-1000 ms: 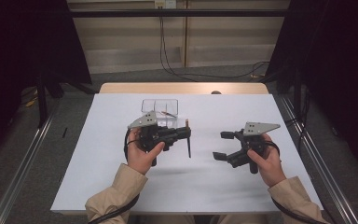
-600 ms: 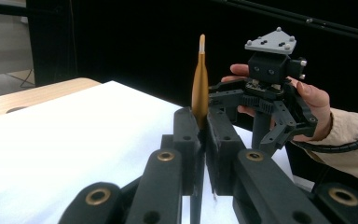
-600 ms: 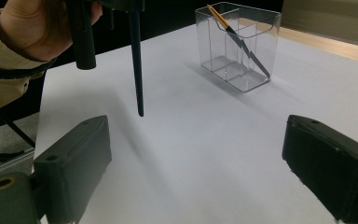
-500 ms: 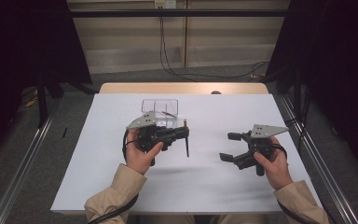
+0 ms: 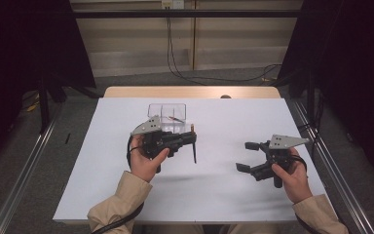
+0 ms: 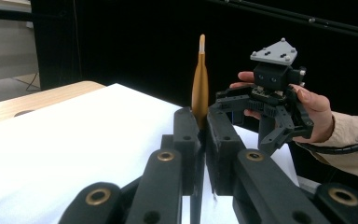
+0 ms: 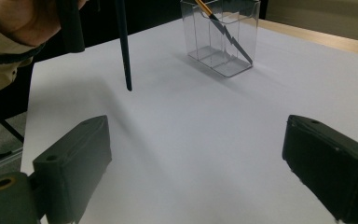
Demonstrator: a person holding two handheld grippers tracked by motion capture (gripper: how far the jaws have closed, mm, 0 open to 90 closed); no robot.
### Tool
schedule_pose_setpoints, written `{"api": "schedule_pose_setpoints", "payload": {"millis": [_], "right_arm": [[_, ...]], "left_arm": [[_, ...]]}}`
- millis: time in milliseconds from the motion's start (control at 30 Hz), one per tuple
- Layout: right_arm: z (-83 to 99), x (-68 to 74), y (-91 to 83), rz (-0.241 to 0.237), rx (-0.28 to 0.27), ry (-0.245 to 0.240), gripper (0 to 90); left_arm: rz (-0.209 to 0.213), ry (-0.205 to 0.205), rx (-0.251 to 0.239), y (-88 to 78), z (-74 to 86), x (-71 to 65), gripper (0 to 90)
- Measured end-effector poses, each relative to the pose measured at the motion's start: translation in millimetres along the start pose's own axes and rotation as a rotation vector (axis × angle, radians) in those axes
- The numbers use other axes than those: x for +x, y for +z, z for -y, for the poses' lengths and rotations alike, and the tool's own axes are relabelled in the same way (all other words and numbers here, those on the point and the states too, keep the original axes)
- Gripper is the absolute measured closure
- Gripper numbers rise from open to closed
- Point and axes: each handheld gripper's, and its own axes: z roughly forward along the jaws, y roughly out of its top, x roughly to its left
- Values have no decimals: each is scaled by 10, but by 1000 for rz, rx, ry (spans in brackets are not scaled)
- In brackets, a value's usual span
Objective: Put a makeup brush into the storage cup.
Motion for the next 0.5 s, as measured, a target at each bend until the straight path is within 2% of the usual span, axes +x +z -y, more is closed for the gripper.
{"api": "schedule_pose_setpoints", "payload": {"millis": [500], "right_arm": [[77,11,-167,33,3,-10,72]], "left_arm": [[-6,10,-6,-16,-11,0,838]]}}
